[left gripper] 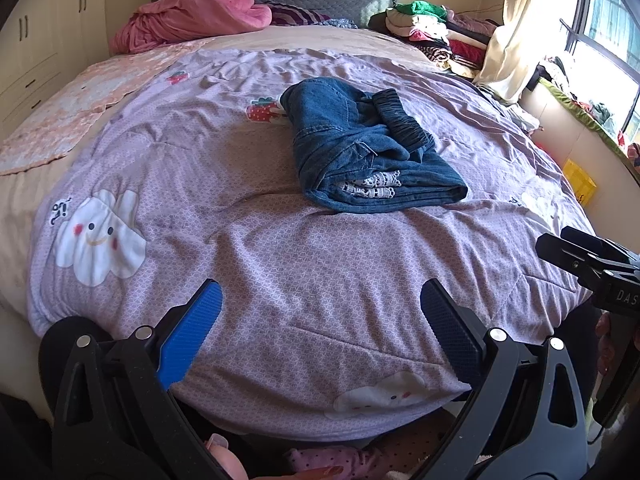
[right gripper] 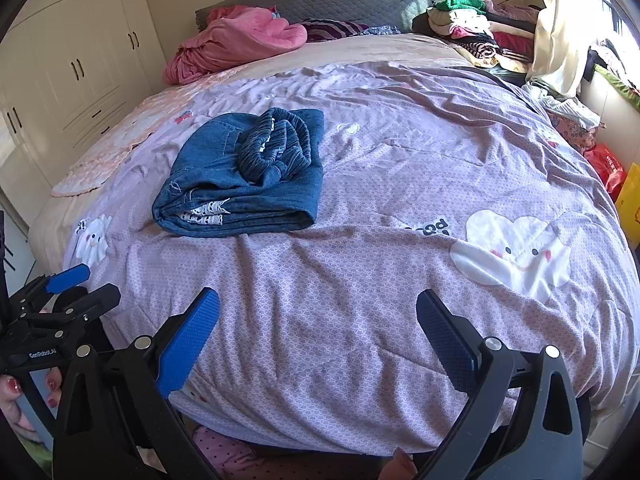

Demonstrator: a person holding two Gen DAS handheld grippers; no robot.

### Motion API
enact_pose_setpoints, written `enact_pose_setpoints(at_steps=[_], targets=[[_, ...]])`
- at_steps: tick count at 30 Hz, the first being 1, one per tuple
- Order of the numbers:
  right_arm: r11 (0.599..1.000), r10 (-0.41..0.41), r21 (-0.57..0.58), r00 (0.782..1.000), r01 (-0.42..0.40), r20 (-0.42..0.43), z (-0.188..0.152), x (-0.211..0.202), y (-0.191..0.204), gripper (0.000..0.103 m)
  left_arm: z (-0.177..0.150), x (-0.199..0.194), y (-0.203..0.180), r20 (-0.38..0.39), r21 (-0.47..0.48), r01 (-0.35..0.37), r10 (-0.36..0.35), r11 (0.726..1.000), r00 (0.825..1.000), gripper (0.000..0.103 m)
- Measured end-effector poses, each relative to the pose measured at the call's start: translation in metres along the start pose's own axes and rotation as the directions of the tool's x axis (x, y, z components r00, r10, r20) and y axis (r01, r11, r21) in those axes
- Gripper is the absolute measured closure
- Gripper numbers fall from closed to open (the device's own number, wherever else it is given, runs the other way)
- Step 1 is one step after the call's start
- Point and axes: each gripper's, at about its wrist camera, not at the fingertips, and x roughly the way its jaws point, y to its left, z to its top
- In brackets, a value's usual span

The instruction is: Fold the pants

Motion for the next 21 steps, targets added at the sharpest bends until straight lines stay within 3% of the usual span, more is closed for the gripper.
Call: enact_pose_setpoints(at_steps=[14,21], targets=[[1.0,-0.011,0.01,1.0,0.011,-0.002,-0.002,0.005,-0.008,0.005,0.001,0.005,0.009,-0.019,-0.019,-0.017,0.017,1.0,1.0,0.01],[0.992,-0.076,0.101,0.997,0.076,-0.003,0.009,0.016,-0.064,0.005,0.029,0.011,0.061,0.045,-0.119,-0.102,0.108,0.988,0.993,0.01]])
